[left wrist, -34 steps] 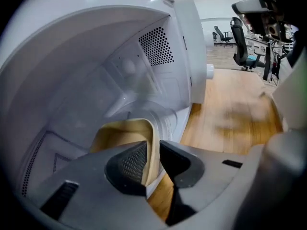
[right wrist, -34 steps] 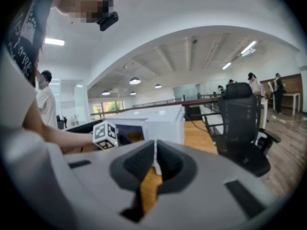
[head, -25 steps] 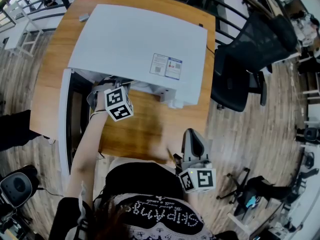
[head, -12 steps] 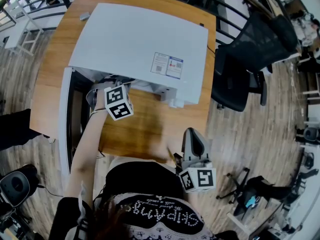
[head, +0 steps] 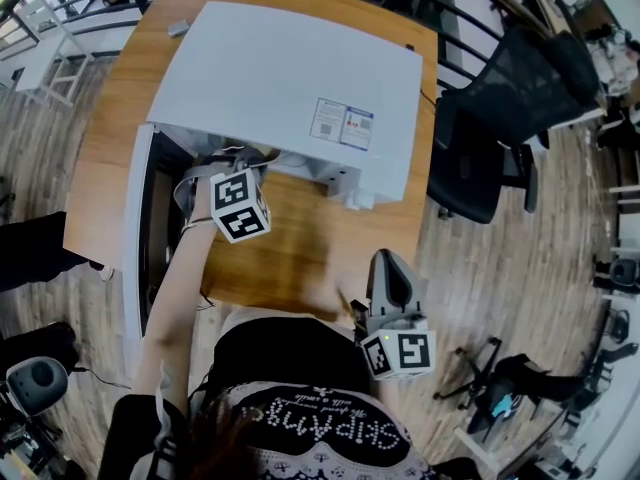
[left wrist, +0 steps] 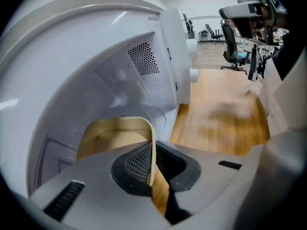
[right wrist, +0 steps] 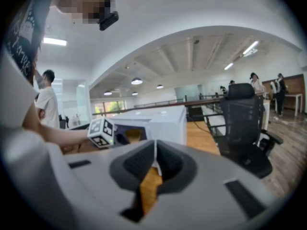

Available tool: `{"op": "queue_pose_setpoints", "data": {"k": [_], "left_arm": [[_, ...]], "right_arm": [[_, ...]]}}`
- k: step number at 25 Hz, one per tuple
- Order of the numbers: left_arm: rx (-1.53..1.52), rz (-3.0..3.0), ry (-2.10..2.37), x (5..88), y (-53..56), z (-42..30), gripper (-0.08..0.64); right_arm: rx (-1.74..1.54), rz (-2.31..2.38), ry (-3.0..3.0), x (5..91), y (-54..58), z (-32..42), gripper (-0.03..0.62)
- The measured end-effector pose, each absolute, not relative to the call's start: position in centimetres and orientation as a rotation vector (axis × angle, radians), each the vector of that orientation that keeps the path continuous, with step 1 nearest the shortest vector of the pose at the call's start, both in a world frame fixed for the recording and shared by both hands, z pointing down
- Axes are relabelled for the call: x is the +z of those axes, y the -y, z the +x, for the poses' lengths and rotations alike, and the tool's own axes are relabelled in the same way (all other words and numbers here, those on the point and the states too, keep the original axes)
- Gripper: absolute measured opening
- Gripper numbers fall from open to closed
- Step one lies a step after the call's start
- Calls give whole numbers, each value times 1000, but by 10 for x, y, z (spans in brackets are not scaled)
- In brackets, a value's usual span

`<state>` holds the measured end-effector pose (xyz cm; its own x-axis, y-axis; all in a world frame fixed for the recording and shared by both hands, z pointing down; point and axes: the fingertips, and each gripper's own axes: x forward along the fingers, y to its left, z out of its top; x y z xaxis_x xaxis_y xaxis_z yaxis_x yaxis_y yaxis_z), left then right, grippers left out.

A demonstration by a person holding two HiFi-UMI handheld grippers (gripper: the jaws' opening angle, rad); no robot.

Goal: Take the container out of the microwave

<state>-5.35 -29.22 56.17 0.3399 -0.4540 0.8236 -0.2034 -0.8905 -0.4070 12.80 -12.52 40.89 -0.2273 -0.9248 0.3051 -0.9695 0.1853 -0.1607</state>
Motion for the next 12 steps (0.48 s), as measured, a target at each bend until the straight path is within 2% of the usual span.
{"op": "queue_pose_setpoints", "data": {"k": [12], "left_arm": [[-1552,-2379,-603,545,260,-59,41]], "right_arm": [[445,1823,2352,402,120,122,35]]}}
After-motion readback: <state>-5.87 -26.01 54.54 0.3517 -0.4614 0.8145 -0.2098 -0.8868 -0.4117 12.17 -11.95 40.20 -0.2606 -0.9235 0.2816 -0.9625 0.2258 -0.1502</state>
